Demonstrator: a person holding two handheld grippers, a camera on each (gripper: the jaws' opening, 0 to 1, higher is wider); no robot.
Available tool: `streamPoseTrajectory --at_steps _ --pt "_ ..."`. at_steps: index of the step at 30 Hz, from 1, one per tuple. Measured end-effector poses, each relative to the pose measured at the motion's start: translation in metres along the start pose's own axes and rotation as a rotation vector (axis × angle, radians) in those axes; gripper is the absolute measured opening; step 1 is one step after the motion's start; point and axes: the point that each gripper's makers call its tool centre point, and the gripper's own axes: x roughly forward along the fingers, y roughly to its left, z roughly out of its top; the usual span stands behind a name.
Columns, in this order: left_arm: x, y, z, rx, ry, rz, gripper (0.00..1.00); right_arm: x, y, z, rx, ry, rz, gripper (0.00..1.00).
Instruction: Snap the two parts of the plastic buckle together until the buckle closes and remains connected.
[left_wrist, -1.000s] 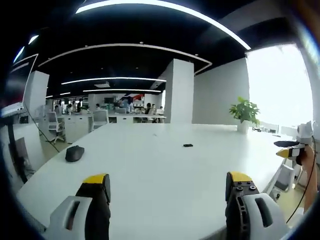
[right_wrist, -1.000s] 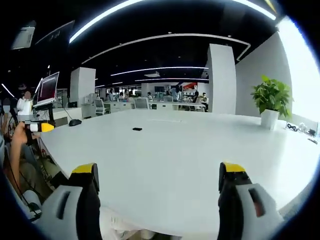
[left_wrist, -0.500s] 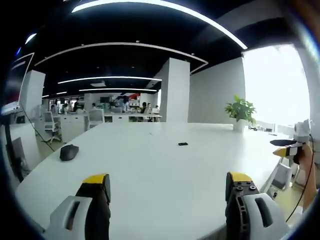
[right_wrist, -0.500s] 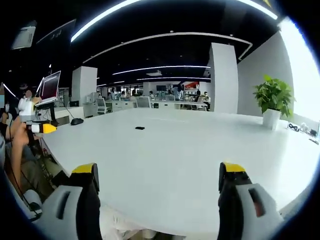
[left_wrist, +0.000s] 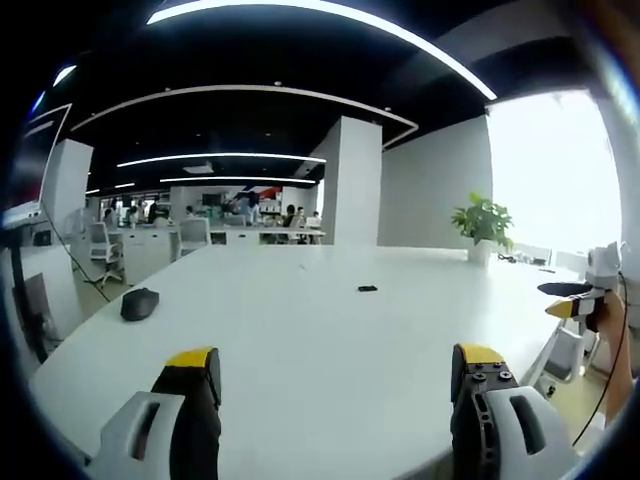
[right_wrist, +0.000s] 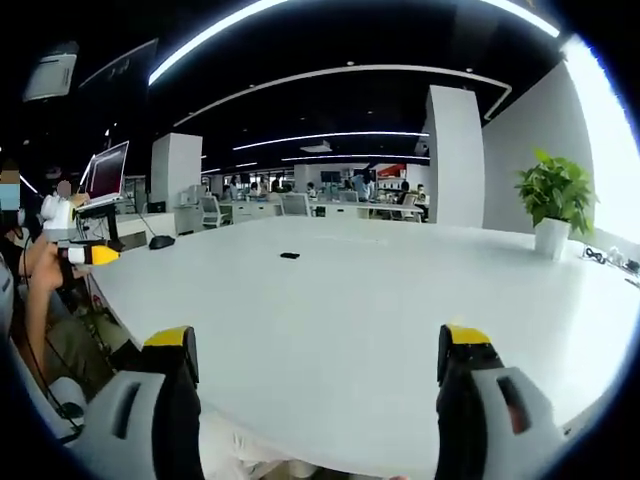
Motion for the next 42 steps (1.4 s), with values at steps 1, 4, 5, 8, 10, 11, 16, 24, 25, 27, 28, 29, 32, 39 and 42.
streamPoseTrajectory --at_steps 1,4,5,8,10,11,16,24,25,27,28,29,32,39,42 --pt "0.001 0.000 0.000 0.001 0.000 -0.002 0.98 0.000 0.000 0.000 0.000 0.001 0.003 1.00" --pt "0.003 -0.001 -0.001 0.003 0.007 -0.004 0.98 0.001 0.000 -0.001 -0.001 0.003 0.004 1.00" --pt "0.003 -0.002 -0.001 0.004 0.008 -0.004 0.98 0.001 0.000 -0.001 -0.001 0.002 0.004 1.00" --pt "0.004 -0.003 -0.002 0.004 0.008 -0.005 0.98 0.002 -0.001 -0.002 -0.006 0.005 0.001 1.00" --pt "0.004 -0.004 -0.002 0.005 0.008 -0.010 0.98 0.002 -0.002 -0.003 -0.007 0.009 -0.001 1.00" --pt "0.004 -0.005 -0.002 0.006 0.010 -0.012 0.98 0.002 -0.002 -0.004 -0.007 0.012 0.000 1.00" --pt "0.004 -0.007 -0.002 0.007 0.009 -0.021 0.98 0.000 -0.002 -0.006 -0.012 0.016 -0.003 1.00" --pt "-0.001 -0.009 0.002 0.013 -0.005 -0.018 0.98 -0.001 -0.003 -0.009 -0.002 0.017 -0.003 1.00" --pt "-0.001 -0.009 0.003 0.015 -0.007 -0.017 0.98 -0.001 -0.003 -0.009 -0.004 0.018 -0.002 1.00" --pt "-0.001 -0.009 0.004 0.015 -0.008 -0.013 0.98 -0.001 -0.003 -0.009 -0.005 0.018 0.001 1.00" --pt "-0.002 -0.008 0.004 0.017 -0.010 -0.010 0.98 -0.002 -0.002 -0.009 -0.004 0.015 0.001 1.00" --pt "-0.002 -0.008 0.005 0.017 -0.011 -0.009 0.98 -0.002 -0.002 -0.009 -0.003 0.013 0.002 1.00" --pt "-0.001 -0.010 0.005 0.015 -0.013 -0.017 0.98 -0.002 -0.001 -0.008 0.000 0.009 0.006 1.00" --pt "0.000 -0.013 0.003 0.021 -0.006 -0.023 0.98 -0.003 -0.002 -0.009 -0.002 0.014 0.006 1.00" --pt "0.001 -0.014 0.003 0.023 -0.003 -0.029 0.98 -0.004 -0.002 -0.011 -0.001 0.018 0.003 1.00"
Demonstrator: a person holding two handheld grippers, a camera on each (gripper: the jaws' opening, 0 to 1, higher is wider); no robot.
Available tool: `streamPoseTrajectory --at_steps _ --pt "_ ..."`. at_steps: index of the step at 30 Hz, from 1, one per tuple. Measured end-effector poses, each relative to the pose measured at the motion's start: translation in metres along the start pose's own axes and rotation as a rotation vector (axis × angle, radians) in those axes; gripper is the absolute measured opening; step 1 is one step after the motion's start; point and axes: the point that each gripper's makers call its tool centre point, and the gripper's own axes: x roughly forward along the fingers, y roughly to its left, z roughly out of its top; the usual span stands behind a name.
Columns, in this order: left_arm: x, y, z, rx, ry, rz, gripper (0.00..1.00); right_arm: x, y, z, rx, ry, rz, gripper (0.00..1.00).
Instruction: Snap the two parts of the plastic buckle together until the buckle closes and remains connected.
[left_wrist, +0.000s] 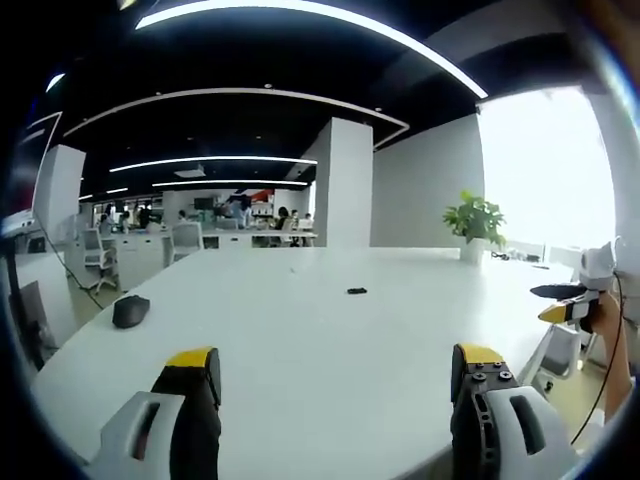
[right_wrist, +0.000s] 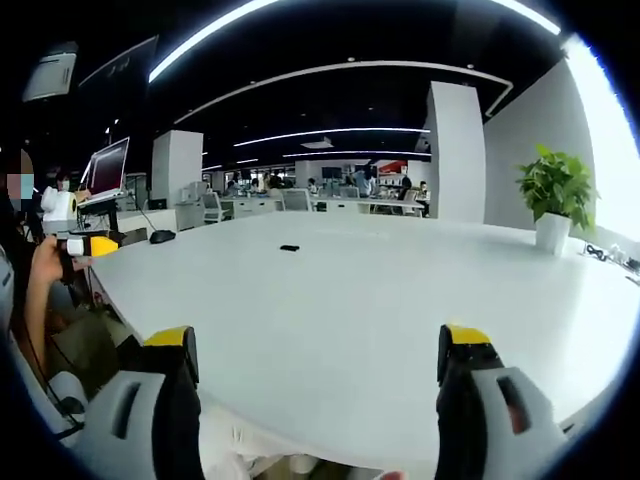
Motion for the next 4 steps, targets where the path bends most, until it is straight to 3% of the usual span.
streamPoseTrajectory --at_steps 4 --pt "0.0006 0.0006 0.0006 0.000 -0.001 0.000 0.98 0.0005 0.0006 0.0001 0.000 0.000 0.001 1.00"
